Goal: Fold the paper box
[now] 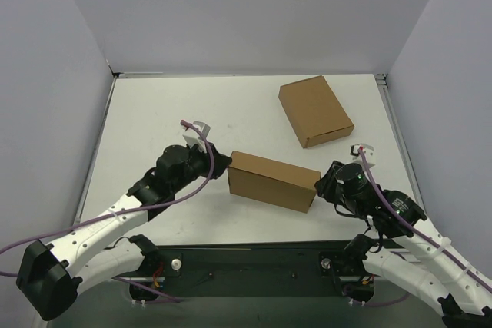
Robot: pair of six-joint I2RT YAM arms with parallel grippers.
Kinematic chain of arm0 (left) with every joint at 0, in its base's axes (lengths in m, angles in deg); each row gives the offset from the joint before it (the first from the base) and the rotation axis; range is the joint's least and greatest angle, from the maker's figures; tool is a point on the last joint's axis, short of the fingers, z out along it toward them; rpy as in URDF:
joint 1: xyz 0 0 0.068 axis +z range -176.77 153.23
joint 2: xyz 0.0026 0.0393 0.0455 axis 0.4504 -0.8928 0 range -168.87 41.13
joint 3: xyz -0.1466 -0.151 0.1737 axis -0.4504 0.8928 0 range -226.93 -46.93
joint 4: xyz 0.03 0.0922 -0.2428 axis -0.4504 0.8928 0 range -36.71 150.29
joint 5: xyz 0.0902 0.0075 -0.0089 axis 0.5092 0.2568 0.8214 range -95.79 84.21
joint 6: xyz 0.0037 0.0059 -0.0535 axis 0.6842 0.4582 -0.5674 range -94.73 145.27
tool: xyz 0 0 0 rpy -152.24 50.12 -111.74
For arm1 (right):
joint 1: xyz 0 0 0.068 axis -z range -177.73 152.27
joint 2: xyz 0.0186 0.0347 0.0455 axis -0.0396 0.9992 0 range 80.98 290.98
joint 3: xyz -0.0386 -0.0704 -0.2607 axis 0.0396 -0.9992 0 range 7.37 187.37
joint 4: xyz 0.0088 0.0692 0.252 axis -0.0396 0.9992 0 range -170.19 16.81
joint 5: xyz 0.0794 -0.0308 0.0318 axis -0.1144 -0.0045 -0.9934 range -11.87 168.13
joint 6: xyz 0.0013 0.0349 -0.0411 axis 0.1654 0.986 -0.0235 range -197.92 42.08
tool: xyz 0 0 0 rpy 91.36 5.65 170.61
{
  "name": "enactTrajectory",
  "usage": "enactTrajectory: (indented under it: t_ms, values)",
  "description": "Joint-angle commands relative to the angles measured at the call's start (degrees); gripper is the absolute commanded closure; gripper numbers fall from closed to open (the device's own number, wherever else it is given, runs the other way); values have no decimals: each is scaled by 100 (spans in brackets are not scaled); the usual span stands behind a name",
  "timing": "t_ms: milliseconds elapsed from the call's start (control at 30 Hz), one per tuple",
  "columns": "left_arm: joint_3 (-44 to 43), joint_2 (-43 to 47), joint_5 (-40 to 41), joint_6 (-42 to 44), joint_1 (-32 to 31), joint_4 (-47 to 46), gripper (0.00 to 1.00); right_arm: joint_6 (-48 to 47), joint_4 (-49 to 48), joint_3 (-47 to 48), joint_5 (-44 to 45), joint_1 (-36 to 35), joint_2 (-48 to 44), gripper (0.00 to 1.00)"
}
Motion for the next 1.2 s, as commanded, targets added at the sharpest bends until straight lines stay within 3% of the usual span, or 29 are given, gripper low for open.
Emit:
enactTrajectory:
  t_ms: [0,333,600,1167]
  values:
    - [560,-327,719,196,-99,1905,64,-93,1827,-577,-544,-8,572,78]
    - [1201,-283,517,-471,-108,1703,64,-215,1810,-455,-606,-8,1038,78]
    - [1579,-283,490,-981,-204,1773,71,-383,1626,-260,-562,9,1161,77]
    - [1711,-706,1615,-2299,-1654,2327,80,-400,1248,-392,-817,9,740,73]
